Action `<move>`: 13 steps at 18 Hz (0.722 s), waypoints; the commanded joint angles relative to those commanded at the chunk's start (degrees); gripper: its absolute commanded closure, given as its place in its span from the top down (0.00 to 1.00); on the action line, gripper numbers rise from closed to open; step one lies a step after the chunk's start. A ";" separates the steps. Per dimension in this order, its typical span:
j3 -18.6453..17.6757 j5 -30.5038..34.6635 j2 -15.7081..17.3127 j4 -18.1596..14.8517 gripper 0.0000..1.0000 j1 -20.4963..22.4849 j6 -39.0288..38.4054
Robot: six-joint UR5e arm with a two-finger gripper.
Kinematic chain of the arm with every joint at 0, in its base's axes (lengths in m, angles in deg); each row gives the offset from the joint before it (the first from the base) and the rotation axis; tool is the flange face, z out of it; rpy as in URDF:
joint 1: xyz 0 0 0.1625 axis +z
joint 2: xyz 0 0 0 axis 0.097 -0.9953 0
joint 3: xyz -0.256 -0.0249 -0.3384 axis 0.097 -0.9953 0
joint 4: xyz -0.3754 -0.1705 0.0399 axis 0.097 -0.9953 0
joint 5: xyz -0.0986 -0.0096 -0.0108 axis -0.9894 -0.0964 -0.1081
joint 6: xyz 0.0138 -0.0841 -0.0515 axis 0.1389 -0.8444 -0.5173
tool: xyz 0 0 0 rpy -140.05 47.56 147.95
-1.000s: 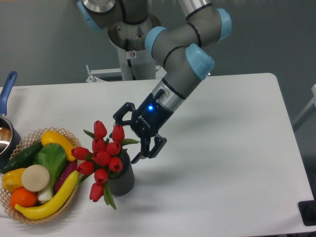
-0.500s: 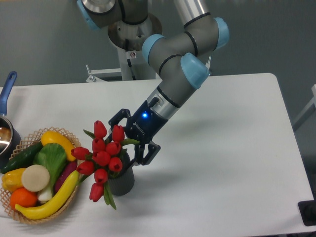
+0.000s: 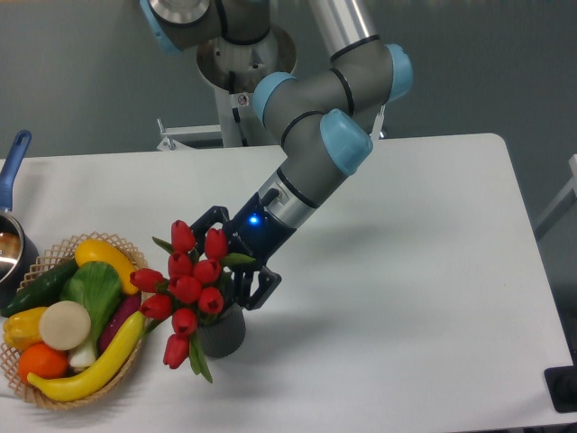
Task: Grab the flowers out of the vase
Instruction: 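Close the gripper on the tulip stems and begin lifting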
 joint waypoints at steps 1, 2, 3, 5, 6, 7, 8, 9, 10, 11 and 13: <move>0.00 0.00 -0.09 0.00 0.80 0.00 0.00; 0.00 0.00 -0.09 0.00 0.76 0.00 0.00; 0.09 0.00 -0.09 0.00 0.72 0.00 0.00; 0.26 0.00 -0.09 0.00 0.66 0.00 -0.09; 0.26 -0.09 -0.09 0.00 0.63 0.00 -0.09; 0.26 -0.35 -0.17 0.00 0.60 0.00 -0.09; 0.26 -0.61 -0.09 0.00 0.57 0.00 -0.09; 0.35 -0.70 -0.17 0.00 0.51 0.00 -0.09; 0.35 -0.70 -0.18 0.00 0.46 0.00 -0.09; 0.35 -0.70 -0.18 0.00 0.41 0.00 -0.09; 0.35 -0.79 -0.18 0.00 0.40 0.00 -0.17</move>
